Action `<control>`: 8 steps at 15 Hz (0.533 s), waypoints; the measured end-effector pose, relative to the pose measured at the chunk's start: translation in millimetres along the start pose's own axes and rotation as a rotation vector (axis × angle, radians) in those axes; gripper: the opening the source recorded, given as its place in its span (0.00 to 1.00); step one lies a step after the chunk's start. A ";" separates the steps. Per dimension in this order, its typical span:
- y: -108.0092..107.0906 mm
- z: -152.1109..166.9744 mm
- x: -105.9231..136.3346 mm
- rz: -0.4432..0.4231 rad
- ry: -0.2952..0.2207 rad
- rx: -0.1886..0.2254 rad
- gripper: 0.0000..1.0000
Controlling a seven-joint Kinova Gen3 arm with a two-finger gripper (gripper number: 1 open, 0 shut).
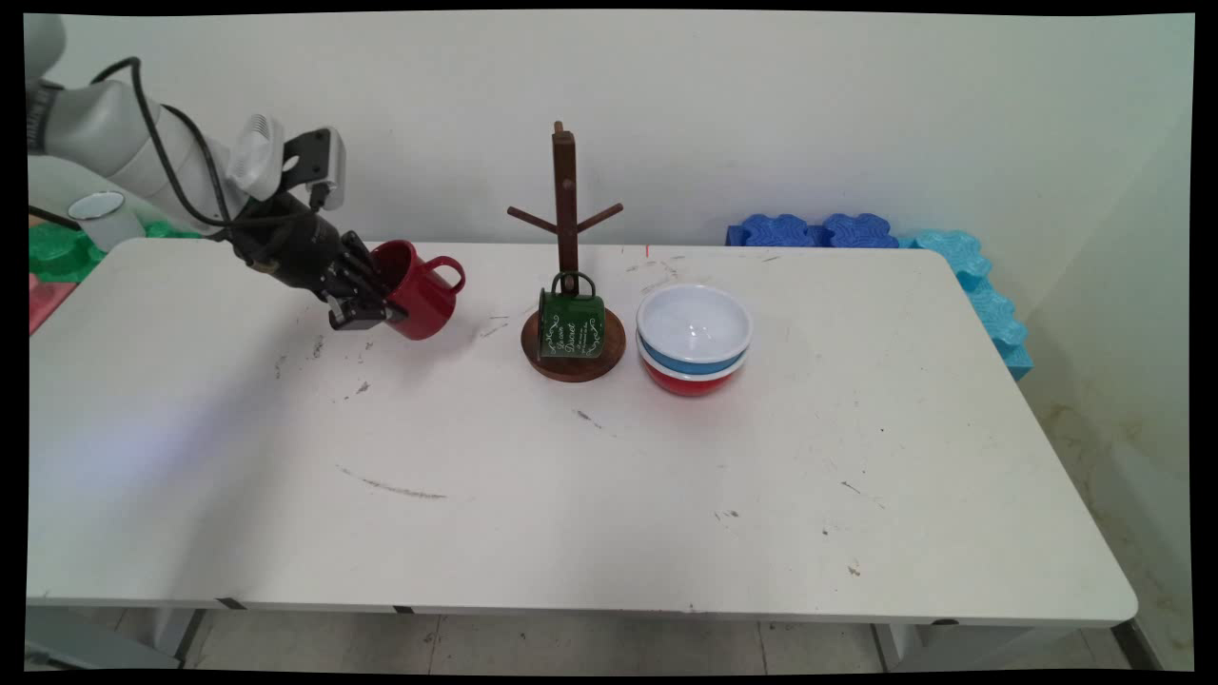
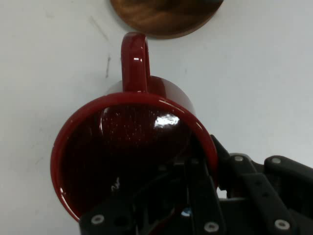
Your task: Place the picked object on the table
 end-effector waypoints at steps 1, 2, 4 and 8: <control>-4.0 3.8 0.1 0.009 -0.008 0.002 0.00; -7.4 7.3 0.2 0.017 -0.014 0.002 0.00; -14.2 14.9 1.0 0.032 -0.026 0.000 0.00; -23.4 26.8 3.1 0.051 -0.042 -0.006 0.00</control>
